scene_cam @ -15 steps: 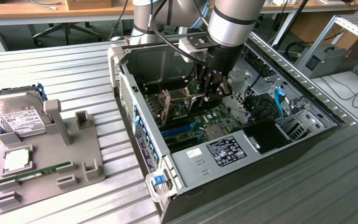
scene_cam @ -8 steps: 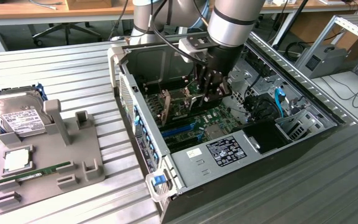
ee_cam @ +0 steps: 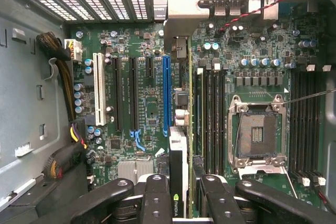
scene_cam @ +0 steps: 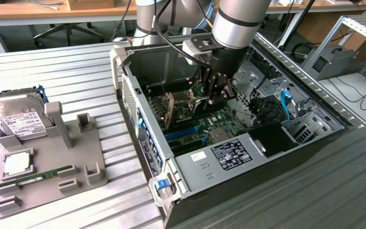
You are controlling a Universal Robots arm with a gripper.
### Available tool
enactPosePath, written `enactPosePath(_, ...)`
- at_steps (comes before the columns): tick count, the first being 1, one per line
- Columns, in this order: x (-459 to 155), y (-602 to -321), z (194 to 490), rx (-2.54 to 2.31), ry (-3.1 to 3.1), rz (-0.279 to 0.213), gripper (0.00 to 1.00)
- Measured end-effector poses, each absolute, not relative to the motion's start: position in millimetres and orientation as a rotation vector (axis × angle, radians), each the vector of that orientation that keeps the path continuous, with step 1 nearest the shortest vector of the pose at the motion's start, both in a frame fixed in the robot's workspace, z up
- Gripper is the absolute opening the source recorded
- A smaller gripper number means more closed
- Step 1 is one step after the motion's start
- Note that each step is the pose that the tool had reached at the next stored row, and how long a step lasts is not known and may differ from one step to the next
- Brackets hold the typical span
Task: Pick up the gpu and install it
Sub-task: 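Insert the gpu into the slot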
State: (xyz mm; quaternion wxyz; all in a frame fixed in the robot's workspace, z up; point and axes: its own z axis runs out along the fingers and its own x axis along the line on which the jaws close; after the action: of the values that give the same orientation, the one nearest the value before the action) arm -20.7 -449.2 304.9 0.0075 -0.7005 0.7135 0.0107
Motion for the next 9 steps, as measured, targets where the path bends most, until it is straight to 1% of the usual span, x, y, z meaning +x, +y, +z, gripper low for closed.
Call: enactPosePath(9,-26.3,-449.2,304.9,-2.19,2.231,0.033,0.27)
